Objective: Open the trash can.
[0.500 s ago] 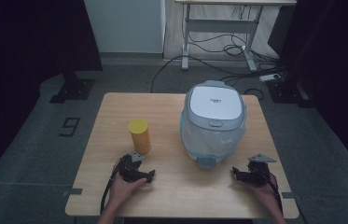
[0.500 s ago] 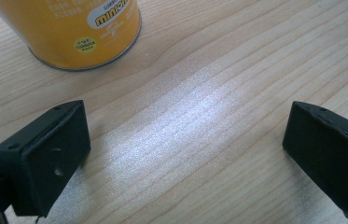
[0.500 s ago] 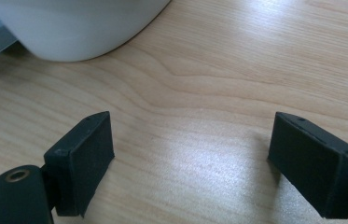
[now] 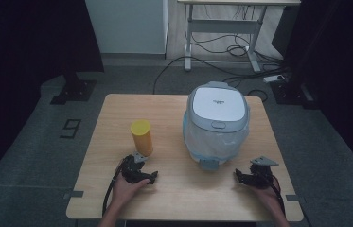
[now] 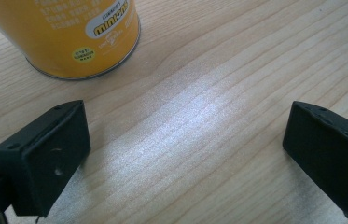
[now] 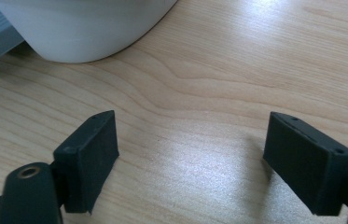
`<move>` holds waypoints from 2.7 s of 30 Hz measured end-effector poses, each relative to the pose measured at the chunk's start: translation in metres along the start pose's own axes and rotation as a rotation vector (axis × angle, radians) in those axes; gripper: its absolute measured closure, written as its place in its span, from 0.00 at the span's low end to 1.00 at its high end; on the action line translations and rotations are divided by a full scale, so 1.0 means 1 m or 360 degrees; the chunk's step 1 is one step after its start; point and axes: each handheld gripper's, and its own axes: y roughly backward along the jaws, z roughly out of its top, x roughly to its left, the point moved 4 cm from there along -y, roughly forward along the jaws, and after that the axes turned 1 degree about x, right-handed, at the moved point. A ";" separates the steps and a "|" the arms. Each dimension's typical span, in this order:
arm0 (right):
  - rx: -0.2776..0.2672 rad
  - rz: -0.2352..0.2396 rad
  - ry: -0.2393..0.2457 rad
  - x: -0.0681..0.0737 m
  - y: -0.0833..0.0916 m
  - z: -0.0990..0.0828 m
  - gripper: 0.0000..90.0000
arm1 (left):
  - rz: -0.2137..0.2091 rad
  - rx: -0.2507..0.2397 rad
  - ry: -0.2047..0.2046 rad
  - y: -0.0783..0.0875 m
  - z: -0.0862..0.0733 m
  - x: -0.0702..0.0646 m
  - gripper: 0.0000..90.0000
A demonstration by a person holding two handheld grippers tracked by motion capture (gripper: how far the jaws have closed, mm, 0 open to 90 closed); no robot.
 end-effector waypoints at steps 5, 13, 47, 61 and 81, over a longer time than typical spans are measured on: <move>-0.0040 0.0011 -0.0013 -0.002 0.006 0.001 0.27 | -0.0004 -0.0001 -0.0004 0.001 -0.001 0.000 0.01; -0.0163 0.0026 -0.0061 -0.008 0.019 0.007 0.44 | -0.0009 0.0000 -0.0011 0.001 -0.001 0.000 0.01; -0.0694 0.0445 0.0060 0.026 0.139 0.102 0.95 | -0.0009 -0.0002 -0.0010 0.001 -0.001 0.000 0.01; -0.0760 0.0530 0.0070 0.038 0.154 0.140 0.95 | -0.0011 0.0001 -0.0011 0.001 -0.001 0.000 0.01; -0.0737 0.0570 0.0090 0.046 0.147 0.163 0.95 | -0.0010 0.0000 -0.0010 0.001 -0.001 0.000 0.01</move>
